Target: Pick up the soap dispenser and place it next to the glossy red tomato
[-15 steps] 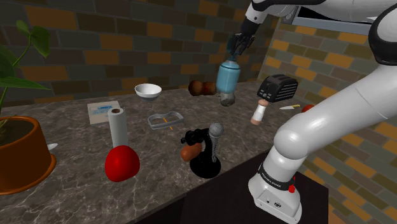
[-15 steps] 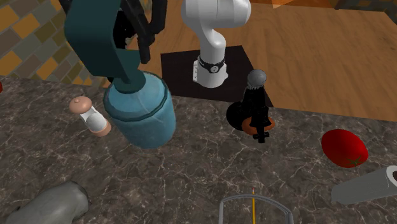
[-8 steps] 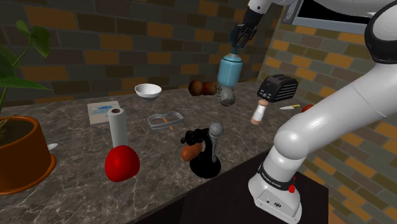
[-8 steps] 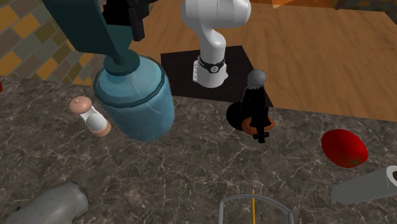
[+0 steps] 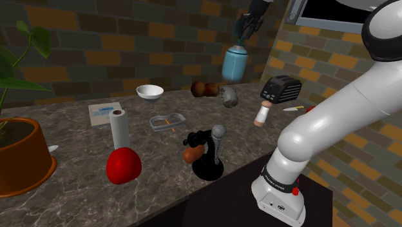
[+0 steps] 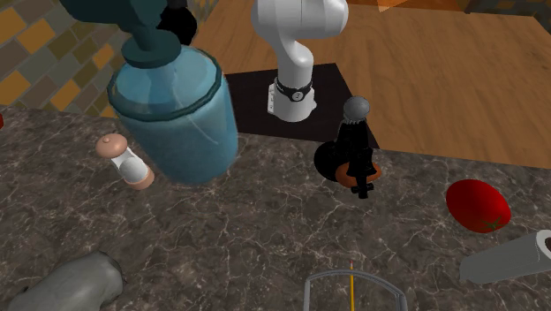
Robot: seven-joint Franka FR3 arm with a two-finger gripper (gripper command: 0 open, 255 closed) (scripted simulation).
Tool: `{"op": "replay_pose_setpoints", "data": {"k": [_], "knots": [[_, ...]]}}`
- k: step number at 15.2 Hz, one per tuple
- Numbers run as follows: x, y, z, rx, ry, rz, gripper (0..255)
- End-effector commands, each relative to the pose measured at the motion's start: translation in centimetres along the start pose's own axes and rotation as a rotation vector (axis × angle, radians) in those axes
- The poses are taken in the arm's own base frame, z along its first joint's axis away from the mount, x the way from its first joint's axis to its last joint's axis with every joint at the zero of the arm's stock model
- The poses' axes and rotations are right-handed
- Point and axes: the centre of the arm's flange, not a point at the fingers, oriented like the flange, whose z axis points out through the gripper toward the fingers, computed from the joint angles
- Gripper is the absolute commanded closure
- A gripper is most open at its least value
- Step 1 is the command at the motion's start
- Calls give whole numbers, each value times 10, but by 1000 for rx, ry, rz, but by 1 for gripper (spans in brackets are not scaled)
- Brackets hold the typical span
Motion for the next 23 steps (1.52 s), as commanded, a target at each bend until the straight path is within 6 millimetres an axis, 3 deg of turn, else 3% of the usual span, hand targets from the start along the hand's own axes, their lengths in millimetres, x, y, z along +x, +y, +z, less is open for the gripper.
{"op": "replay_pose_setpoints", "data": {"k": [1, 10, 23], "knots": [[2, 0, -10, 0, 1, 0, 255], [15, 0, -52, 0, 1, 0, 255], [-46, -159, -73, 0, 1, 0, 255]]}}
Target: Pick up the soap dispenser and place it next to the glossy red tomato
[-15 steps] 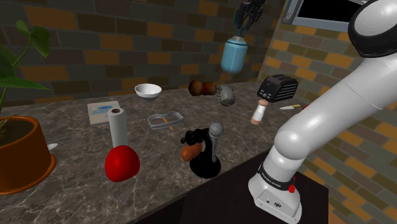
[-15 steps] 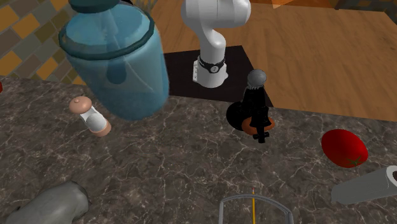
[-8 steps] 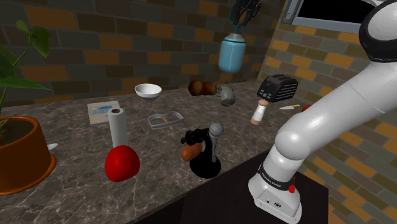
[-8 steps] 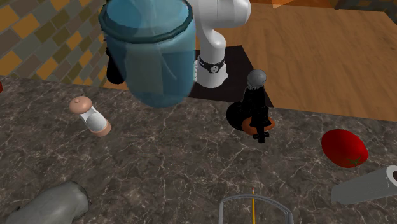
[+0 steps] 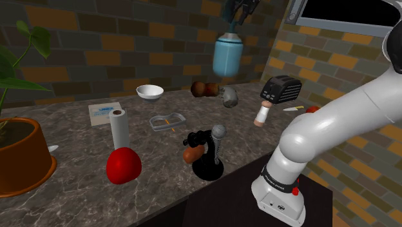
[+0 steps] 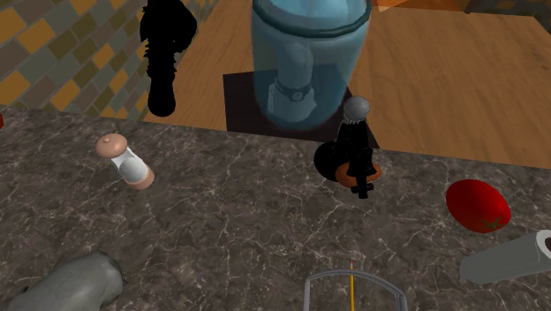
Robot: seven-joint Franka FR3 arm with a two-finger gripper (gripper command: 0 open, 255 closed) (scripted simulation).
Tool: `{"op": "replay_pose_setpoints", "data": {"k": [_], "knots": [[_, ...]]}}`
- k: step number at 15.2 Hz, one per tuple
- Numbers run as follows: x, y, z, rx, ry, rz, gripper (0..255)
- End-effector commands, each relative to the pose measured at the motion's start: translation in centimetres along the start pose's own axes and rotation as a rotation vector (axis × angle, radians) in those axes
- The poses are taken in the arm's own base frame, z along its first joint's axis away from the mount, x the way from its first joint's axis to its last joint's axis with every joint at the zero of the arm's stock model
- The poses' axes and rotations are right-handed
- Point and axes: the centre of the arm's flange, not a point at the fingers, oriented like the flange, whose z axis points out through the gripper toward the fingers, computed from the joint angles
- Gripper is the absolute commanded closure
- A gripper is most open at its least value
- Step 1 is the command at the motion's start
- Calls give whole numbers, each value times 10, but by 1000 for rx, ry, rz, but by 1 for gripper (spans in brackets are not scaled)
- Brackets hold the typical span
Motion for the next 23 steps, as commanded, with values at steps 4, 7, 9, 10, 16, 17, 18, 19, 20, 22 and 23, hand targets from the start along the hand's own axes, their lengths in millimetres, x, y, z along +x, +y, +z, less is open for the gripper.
{"op": "replay_pose_setpoints", "data": {"k": [4, 7, 9, 10, 16, 17, 18, 19, 20, 22, 23], "knots": [[-25, -64, -6, -1, 1, 2, 255], [-39, -101, -10, -1, 1, 2, 255], [-48, -125, -13, -1, 1, 2, 255], [-53, -137, -15, -1, 1, 2, 255], [-81, -211, -25, -1, 1, 2, 255], [-86, -223, -26, -1, 1, 2, 255], [-91, -235, -28, -1, 1, 2, 255], [-95, -247, -29, -1, 1, 2, 255], [-100, -260, -31, -1, 1, 2, 255], [-110, -284, -34, -1, 1, 2, 255], [-114, -296, -36, -1, 1, 2, 255]]}}
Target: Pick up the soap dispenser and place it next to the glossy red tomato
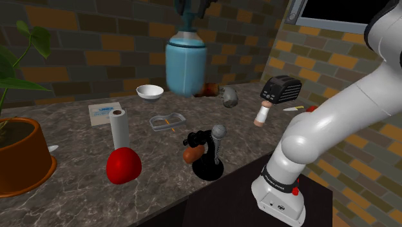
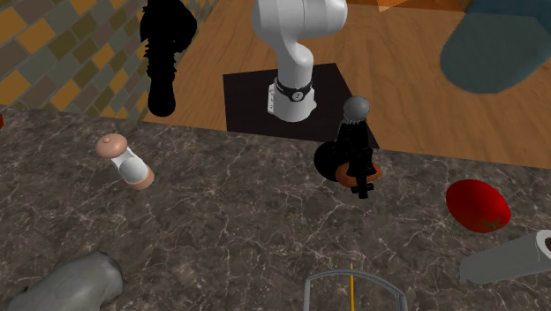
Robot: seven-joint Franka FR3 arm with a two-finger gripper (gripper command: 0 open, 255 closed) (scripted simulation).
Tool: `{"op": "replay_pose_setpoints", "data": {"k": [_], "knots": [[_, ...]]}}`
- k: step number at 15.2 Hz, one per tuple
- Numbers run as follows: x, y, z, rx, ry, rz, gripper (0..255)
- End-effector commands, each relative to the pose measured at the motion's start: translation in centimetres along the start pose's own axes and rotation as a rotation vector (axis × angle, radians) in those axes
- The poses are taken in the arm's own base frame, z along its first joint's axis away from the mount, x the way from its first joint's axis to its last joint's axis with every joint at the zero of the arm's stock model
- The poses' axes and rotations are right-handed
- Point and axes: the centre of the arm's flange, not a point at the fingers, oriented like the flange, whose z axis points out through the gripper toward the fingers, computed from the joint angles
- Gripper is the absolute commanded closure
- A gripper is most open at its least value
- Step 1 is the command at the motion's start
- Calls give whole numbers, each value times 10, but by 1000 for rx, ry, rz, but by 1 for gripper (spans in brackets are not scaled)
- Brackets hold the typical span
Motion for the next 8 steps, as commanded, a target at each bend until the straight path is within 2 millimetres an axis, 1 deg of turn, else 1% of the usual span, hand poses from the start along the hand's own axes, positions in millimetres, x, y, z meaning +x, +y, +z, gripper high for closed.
{"op": "replay_pose_setpoints", "data": {"k": [1, 6, 7, 8], "knots": [[-10, -24, -4, 1, 1, 2, 255], [-34, -85, -12, 1, 1, 2, 255], [-37, -94, -13, 1, 1, 2, 255], [-39, -94, -8, 1, 1, 2, 255]]}}
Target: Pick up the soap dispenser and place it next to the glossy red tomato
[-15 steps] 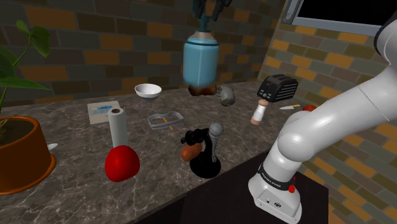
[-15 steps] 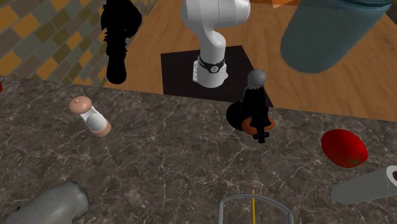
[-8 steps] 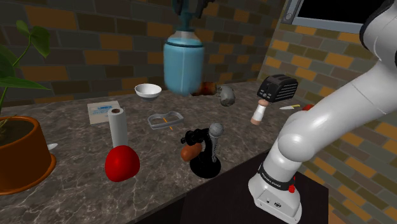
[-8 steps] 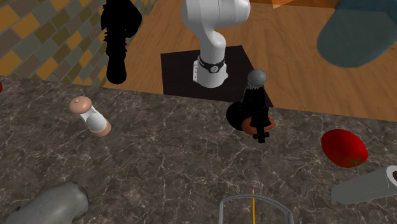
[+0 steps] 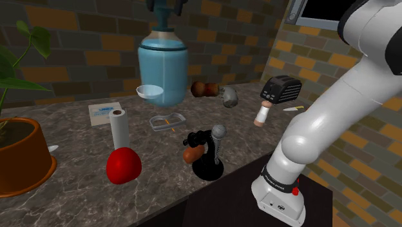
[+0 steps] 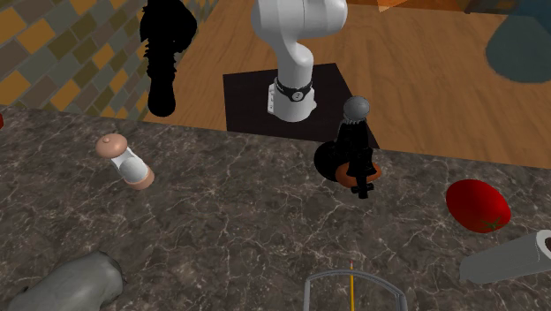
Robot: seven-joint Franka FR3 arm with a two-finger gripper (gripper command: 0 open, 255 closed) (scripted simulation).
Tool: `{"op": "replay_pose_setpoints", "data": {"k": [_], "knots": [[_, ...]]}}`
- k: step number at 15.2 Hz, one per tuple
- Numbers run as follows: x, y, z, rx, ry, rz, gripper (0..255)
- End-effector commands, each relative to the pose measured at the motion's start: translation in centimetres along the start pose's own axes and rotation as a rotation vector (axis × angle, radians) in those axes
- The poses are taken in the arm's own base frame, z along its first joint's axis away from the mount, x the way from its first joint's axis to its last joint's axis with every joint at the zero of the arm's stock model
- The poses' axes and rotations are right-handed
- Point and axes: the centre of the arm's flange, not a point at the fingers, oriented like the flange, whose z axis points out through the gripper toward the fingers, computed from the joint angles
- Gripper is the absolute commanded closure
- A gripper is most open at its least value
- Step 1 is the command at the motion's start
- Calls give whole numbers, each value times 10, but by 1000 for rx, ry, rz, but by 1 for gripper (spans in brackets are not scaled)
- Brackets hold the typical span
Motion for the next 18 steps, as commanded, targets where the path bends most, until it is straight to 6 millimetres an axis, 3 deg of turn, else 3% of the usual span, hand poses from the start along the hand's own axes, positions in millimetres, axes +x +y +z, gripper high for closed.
{"op": "replay_pose_setpoints", "data": {"k": [1, 18], "knots": [[-5, -6, 6, 1, 1, 2, 255], [-31, -7, 92, 1, 1, 2, 255]]}}
